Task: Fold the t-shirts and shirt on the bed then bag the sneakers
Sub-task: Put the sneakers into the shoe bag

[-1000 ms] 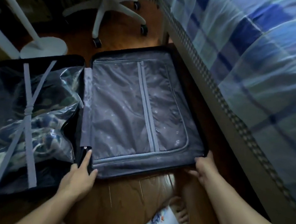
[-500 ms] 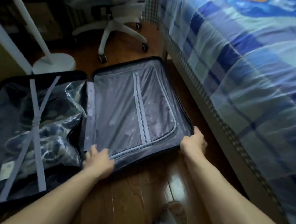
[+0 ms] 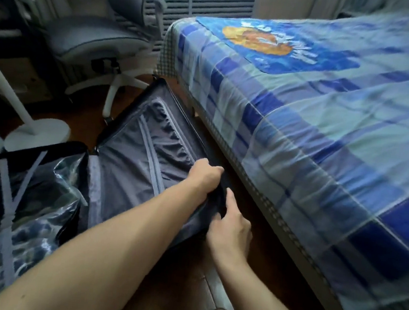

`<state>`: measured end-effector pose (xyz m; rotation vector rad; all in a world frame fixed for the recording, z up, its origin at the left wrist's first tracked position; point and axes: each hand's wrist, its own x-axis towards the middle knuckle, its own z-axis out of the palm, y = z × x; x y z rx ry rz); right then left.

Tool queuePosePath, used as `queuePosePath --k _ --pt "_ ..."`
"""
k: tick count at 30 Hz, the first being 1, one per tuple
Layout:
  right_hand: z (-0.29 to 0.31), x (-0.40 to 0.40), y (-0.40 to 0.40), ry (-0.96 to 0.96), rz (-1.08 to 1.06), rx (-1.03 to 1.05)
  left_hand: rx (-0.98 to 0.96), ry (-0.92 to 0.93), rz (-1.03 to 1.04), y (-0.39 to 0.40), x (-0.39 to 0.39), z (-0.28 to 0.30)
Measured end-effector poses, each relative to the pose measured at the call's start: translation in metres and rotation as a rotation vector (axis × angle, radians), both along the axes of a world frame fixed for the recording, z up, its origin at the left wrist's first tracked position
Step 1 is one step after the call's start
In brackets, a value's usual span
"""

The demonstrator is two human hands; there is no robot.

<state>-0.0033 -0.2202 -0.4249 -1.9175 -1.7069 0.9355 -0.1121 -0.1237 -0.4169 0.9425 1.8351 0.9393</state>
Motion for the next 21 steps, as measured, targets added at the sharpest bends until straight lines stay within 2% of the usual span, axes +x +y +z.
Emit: queuePosePath --k 4,6,9,11,13,17,21 --pt "0.029 0.013 -0.004 -0.062 0.175 0.074 0.162 0.076 0.095 -0.001 -0.007 0.024" --pt "0.032 0.025 0.006 -0.027 0.146 0.031 0.216 0.036 0.202 -0.01 -0.017 0.054" --pt "0.043 0.026 0.022 0.303 0.103 -0.177 0.287 -0.037 0.278 -0.037 -0.047 0.091" --pt "0.059 0.003 0.019 0.603 0.225 -0.204 0.315 -0.06 0.334 -0.072 -0.073 0.111" --pt "0.08 -0.033 0.004 0.746 0.394 -0.199 0.324 -0.053 0.399 -0.117 -0.1 0.129" --pt "0.104 -0.106 -0.042 0.704 0.699 -0.227 0.3 0.016 0.521 -0.21 -0.179 0.139" --pt "0.091 -0.161 -0.073 0.584 0.78 -0.267 0.171 0.082 0.629 -0.291 -0.242 0.13"
